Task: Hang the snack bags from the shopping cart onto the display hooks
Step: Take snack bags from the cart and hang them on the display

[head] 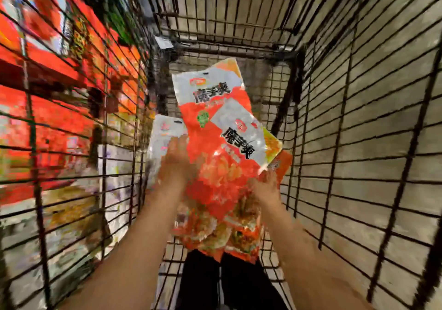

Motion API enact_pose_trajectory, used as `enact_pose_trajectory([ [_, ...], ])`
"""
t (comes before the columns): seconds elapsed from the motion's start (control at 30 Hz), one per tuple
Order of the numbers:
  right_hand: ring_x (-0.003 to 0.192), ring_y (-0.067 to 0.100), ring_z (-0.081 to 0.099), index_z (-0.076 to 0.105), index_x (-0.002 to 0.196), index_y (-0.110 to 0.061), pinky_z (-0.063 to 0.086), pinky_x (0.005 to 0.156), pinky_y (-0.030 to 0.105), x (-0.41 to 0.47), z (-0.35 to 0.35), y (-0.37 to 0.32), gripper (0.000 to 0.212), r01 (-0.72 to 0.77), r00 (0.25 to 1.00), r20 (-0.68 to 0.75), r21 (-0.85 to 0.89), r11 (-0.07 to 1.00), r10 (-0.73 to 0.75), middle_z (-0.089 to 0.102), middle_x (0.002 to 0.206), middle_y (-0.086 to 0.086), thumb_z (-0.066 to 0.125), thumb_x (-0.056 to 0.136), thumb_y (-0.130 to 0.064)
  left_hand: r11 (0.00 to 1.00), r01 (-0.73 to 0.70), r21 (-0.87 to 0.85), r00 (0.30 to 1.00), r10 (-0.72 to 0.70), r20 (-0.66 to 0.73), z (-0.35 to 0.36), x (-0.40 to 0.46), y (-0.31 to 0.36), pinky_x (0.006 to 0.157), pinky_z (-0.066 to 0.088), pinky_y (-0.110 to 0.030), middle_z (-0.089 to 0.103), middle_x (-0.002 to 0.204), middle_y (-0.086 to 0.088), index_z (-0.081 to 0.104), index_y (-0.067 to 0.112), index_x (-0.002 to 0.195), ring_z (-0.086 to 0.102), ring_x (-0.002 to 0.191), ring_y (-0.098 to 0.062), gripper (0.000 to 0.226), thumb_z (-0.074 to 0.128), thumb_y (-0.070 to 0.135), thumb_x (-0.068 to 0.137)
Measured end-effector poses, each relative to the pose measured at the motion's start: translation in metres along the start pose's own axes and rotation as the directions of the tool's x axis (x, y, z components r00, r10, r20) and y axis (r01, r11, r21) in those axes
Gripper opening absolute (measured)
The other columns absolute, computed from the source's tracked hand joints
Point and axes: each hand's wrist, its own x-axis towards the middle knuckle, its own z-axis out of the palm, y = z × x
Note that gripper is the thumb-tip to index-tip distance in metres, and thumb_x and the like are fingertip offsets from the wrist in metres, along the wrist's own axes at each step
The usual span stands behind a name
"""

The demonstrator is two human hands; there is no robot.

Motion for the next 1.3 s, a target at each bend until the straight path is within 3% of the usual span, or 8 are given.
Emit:
enact_pose_trajectory([
  [0.2, 0.091, 0.017, 0.062, 0.06, 0.111, -0.019, 0.053, 0.087, 0.032, 0.019, 0.023, 0.001, 0.052, 0.16, 0.982, -0.091, -0.047, 0.986, -0.164, 0.066, 0.099, 0.002, 0.068, 0.063, -0.038, 0.996, 0.015, 0.084, 0.999, -0.01, -0.053, 0.025, -0.016, -0.015, 0.097, 0.039, -0.047, 0.057, 0.123, -0.027, 0.047, -0.002, 0.135, 0.053, 0.114, -0.044, 0.09, 0.088, 0.034, 0.064],
  [0.33, 0.11, 0.014, 0.057, 0.049, 0.133, -0.019, 0.043, 0.103, 0.033, 0.015, 0.034, -0.019, 0.052, 0.217, 0.976, 0.016, -0.052, 0.975, -0.216, 0.061, 0.121, -0.001, 0.066, 0.083, -0.018, 0.963, 0.191, -0.192, 0.981, -0.193, 0.008, 0.023, -0.027, -0.048, 0.098, 0.047, -0.049, 0.053, 0.138, -0.006, 0.047, 0.021, 0.137, 0.058, 0.113, -0.027, 0.099, 0.086, 0.058, 0.054],
  [0.47, 0.111, 0.018, 0.061, 0.052, 0.131, -0.025, 0.043, 0.104, 0.038, 0.023, 0.056, -0.04, 0.047, 0.336, 0.93, 0.212, -0.164, 0.928, -0.299, 0.066, 0.12, 0.001, 0.067, 0.086, -0.022, 0.867, 0.304, -0.396, 0.925, -0.368, -0.095, 0.02, -0.047, -0.07, 0.086, 0.054, -0.043, 0.069, 0.104, -0.004, 0.06, 0.021, 0.111, 0.067, 0.092, -0.022, 0.075, 0.076, 0.051, 0.043],
  [0.63, 0.11, 0.032, 0.057, 0.058, 0.125, -0.01, 0.041, 0.092, 0.036, 0.06, 0.052, -0.085, 0.055, 0.511, 0.76, -0.119, -0.498, 0.701, -0.639, 0.062, 0.118, 0.015, 0.073, 0.08, -0.037, 0.811, 0.362, -0.46, 0.898, -0.436, -0.061, 0.024, -0.049, -0.071, 0.091, 0.048, -0.033, 0.065, 0.106, 0.004, 0.052, 0.015, 0.124, 0.064, 0.095, -0.015, 0.076, 0.09, 0.027, 0.059],
  [0.83, 0.126, 0.028, 0.05, 0.033, 0.145, -0.013, 0.041, 0.104, 0.033, 0.1, 0.027, -0.111, 0.095, 0.28, 0.947, 0.002, -0.501, 0.819, -0.322, 0.051, 0.138, 0.011, 0.081, 0.07, -0.046, 0.789, 0.358, -0.5, 0.897, -0.439, -0.051, 0.031, -0.054, -0.076, 0.105, 0.039, -0.036, 0.053, 0.122, 0.009, 0.04, 0.019, 0.136, 0.053, 0.112, -0.014, 0.086, 0.086, 0.031, 0.065],
  [1.07, 0.064, 0.011, 0.056, 0.066, 0.11, -0.009, 0.049, 0.062, 0.024, 0.102, 0.025, -0.109, 0.034, 0.312, 0.948, 0.151, -0.257, 0.915, -0.28, 0.063, 0.078, -0.001, 0.076, 0.078, -0.009, 0.792, 0.386, -0.473, 0.884, -0.465, -0.056, 0.031, -0.052, -0.082, 0.104, 0.042, -0.048, 0.062, 0.125, -0.002, 0.041, 0.021, 0.134, 0.06, 0.113, -0.023, 0.087, 0.087, 0.038, 0.062],
  [1.2, 0.083, 0.019, 0.06, 0.066, 0.117, -0.01, 0.054, 0.085, 0.04, 0.09, 0.015, -0.115, 0.037, 0.372, 0.927, 0.028, -0.2, 0.906, -0.374, 0.067, 0.096, 0.007, 0.071, 0.08, -0.007, 0.801, 0.39, -0.453, 0.884, -0.464, -0.06, 0.029, -0.055, -0.076, 0.104, 0.04, -0.049, 0.059, 0.13, -0.005, 0.038, 0.02, 0.137, 0.056, 0.118, -0.027, 0.087, 0.085, 0.038, 0.066],
  [1.3, 0.09, 0.015, 0.056, 0.065, 0.116, -0.005, 0.048, 0.079, 0.024, 0.061, -0.007, -0.137, 0.03, 0.508, 0.838, -0.089, -0.23, 0.83, -0.538, 0.067, 0.105, 0.008, 0.065, 0.087, -0.011, 0.781, 0.401, -0.479, 0.879, -0.476, -0.039, 0.026, -0.055, -0.073, 0.104, 0.041, -0.048, 0.058, 0.13, -0.002, 0.042, 0.023, 0.134, 0.056, 0.119, -0.025, 0.087, 0.085, 0.046, 0.061],
])
